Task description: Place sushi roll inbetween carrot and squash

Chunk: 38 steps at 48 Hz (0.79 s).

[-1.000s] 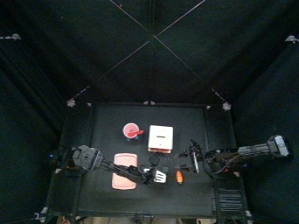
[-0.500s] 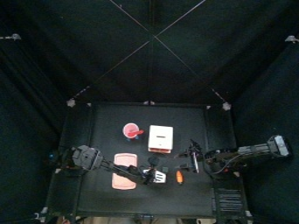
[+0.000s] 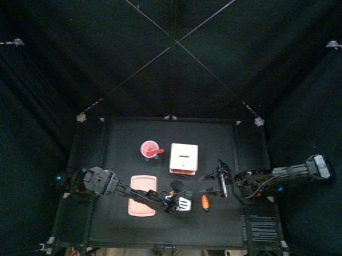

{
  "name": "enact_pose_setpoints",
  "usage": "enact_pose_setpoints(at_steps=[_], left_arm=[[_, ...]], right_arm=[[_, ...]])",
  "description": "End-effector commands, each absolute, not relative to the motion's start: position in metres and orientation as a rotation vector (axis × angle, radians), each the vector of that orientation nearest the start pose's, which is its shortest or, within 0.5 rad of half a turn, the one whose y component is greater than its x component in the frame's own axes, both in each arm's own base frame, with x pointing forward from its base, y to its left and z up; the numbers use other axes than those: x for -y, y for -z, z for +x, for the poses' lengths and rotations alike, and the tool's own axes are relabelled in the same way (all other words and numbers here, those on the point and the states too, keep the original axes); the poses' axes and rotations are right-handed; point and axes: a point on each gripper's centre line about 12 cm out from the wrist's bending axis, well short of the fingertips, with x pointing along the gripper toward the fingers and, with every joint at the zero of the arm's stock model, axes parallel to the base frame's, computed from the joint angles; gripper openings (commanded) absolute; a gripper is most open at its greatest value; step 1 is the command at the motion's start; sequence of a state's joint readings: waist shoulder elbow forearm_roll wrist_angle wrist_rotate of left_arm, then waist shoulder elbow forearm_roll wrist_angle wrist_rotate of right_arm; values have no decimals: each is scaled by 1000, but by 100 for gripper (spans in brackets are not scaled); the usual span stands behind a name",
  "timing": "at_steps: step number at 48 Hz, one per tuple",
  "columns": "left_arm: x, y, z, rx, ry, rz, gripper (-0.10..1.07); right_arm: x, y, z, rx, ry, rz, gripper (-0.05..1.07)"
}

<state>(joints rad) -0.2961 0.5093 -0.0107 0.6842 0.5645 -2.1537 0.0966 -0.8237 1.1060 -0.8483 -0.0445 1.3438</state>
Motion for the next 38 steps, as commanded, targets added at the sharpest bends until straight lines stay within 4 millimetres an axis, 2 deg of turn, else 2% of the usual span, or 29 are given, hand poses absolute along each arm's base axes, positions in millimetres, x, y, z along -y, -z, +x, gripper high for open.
enact_pose_setpoints(at_steps=[1, 17, 38], left_arm=[[118, -144, 521, -624, -669, -1174, 102], [131, -137, 525, -647, -614, -1233, 102], [124, -142, 526, -627, -622, -1185, 102]], right_arm=[[-25, -265, 223, -270, -67, 486, 101], [-26, -266, 223, -268, -72, 486, 101], [-25, -266, 223, -269, -67, 486, 101]])
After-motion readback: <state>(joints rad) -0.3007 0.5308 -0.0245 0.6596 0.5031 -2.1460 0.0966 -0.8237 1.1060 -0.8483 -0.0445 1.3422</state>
